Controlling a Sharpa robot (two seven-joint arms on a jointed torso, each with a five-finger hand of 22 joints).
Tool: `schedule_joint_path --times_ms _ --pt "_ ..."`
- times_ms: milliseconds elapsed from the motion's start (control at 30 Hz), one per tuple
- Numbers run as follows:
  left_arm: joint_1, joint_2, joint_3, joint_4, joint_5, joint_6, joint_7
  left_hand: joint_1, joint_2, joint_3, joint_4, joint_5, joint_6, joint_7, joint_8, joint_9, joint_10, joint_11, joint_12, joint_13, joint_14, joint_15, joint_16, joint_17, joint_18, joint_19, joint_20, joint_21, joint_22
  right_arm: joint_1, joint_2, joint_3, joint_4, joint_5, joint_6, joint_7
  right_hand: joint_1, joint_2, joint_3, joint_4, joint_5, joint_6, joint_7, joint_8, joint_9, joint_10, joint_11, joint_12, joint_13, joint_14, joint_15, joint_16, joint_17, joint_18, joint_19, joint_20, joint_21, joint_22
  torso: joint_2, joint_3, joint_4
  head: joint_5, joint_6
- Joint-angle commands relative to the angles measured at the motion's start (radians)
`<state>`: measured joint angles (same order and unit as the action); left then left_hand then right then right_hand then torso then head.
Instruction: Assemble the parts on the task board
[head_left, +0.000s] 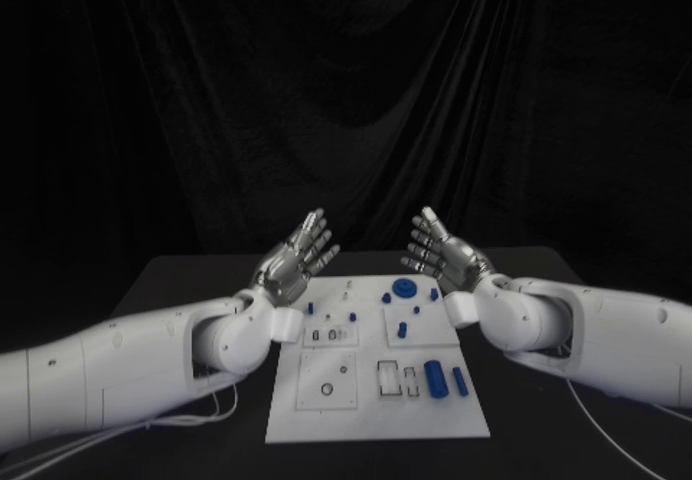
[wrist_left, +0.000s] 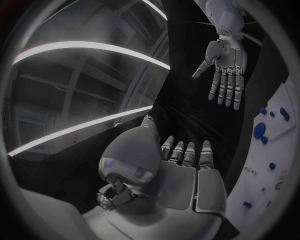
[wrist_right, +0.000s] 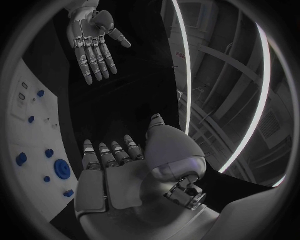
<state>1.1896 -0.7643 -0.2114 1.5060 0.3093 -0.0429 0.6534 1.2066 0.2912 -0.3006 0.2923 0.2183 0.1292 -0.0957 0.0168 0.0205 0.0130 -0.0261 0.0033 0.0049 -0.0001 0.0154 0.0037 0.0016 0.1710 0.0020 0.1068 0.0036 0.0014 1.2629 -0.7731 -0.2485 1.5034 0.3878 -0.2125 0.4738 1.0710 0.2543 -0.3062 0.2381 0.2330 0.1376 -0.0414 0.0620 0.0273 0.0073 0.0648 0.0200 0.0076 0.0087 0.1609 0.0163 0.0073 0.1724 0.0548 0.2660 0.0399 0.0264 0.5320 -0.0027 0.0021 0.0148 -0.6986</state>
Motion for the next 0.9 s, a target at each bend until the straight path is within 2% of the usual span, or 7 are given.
schedule_joint_path --times_ms 33,167,200,233,300,600,900 --pt "-0.002 -0.038 0.0 -0.047 -0.155 0.119 0.06 0.012 -0.002 0.011 0.0 0.012 0.004 0.011 0.007 0.001 0.007 0.005 0.003 0.002 0.0 0.002 -0.004 -0.002 -0.007 -0.002 0.008 -0.004 -0.001 0.005 -0.017 0.001 -0.027 0.01 0.136 -0.073 0.023 0.001 0.004 -0.017 0.03 0.005 0.011 0.01 0.002 0.002 0.016 0.017 0.004 0.006 0.01 0.014 0.005 0.007 0.024 0.009 0.015 0.007 0.009 0.0 0.0042 0.023 -0.059" --pt "-0.005 -0.042 0.0 -0.053 -0.159 0.122 0.061 0.031 -0.002 0.025 0.0 0.056 0.012 0.022 0.008 0.002 0.012 0.011 0.004 0.003 0.0 -0.001 -0.004 -0.002 -0.001 -0.002 0.007 -0.004 -0.001 0.005 -0.018 0.001 -0.035 0.0 0.17 -0.104 0.055 0.005 0.011 -0.042 0.088 0.039 0.05 0.041 0.008 0.017 0.042 0.066 0.014 0.024 0.016 0.04 0.01 0.007 0.063 0.017 0.034 0.013 0.01 -0.0004 0.0061 0.022 -0.066" --pt "-0.006 -0.043 0.0 -0.056 -0.16 0.121 0.065 0.043 -0.002 0.032 0.0 0.078 0.013 0.027 0.008 0.002 0.014 0.016 0.005 0.003 0.0 0.001 -0.004 -0.002 -0.004 -0.002 0.005 -0.004 -0.001 0.005 -0.017 0.001 -0.038 -0.002 0.178 -0.111 0.081 0.006 0.018 -0.059 0.122 0.102 0.115 0.089 0.02 0.041 0.059 0.12 0.025 0.035 0.014 0.053 0.013 0.007 0.073 0.016 0.037 0.013 0.01 0.0001 0.0064 0.023 -0.073" --pt "-0.007 -0.044 0.0 -0.057 -0.16 0.117 0.07 0.053 0.0 0.042 -0.001 0.104 0.017 0.037 0.009 0.002 0.023 0.027 0.008 0.006 0.0 0.003 -0.004 -0.002 -0.008 -0.002 0.003 -0.004 -0.001 0.005 -0.017 0.001 -0.042 -0.003 0.184 -0.116 0.095 0.005 0.019 -0.071 0.14 0.116 0.135 0.115 0.023 0.046 0.057 0.149 0.027 0.047 0.019 0.068 0.017 0.006 0.088 0.018 0.041 0.014 0.011 0.0 0.0081 0.023 -0.077" --pt "-0.009 -0.045 0.0 -0.061 -0.161 0.103 0.086 0.073 0.001 0.065 -0.003 0.142 0.036 0.057 0.014 0.006 0.06 0.051 0.025 0.016 0.0 0.006 -0.004 -0.002 -0.018 -0.002 -0.005 -0.004 -0.001 0.005 -0.015 0.001 -0.048 -0.01 0.196 -0.123 0.137 0.006 0.031 -0.101 0.192 0.184 0.144 0.184 0.037 0.111 0.115 0.279 0.051 0.125 0.037 0.148 0.037 -0.003 0.133 0.024 0.06 0.021 0.011 0.0003 0.0068 0.024 -0.091" --pt "-0.011 -0.061 0.0 -0.078 -0.163 0.11 0.119 0.102 -0.002 0.096 -0.002 0.183 0.086 0.098 0.031 0.013 0.097 0.069 0.079 0.027 0.008 0.017 0.009 0.004 -0.039 -0.002 -0.012 -0.004 -0.001 0.01 0.003 0.001 -0.095 -0.198 0.243 -0.146 0.347 -0.001 0.104 -0.245 0.311 0.283 0.195 0.362 0.052 0.212 0.12 0.591 0.08 0.439 0.047 0.427 0.091 -0.009 0.598 0.021 0.277 0.1 0.01 -0.0006 0.006 0.053 -0.173" --pt "-0.01 -0.144 0.0 -0.077 -0.381 0.087 0.193 0.192 -0.018 0.098 -0.002 0.221 0.194 0.14 0.066 0.023 0.156 0.082 0.188 0.037 0.071 0.037 0.065 0.023 -0.001 0.035 0.045 0.022 0.017 0.086 0.033 0.001 -0.174 -0.579 0.247 -0.252 0.487 -0.041 0.161 -0.319 0.2 0.345 0.214 0.434 0.041 0.337 0.149 0.708 0.062 0.723 -0.003 0.552 0.097 0.005 0.782 -0.018 0.422 0.167 0.011 -0.0009 0.0056 0.059 -0.174"
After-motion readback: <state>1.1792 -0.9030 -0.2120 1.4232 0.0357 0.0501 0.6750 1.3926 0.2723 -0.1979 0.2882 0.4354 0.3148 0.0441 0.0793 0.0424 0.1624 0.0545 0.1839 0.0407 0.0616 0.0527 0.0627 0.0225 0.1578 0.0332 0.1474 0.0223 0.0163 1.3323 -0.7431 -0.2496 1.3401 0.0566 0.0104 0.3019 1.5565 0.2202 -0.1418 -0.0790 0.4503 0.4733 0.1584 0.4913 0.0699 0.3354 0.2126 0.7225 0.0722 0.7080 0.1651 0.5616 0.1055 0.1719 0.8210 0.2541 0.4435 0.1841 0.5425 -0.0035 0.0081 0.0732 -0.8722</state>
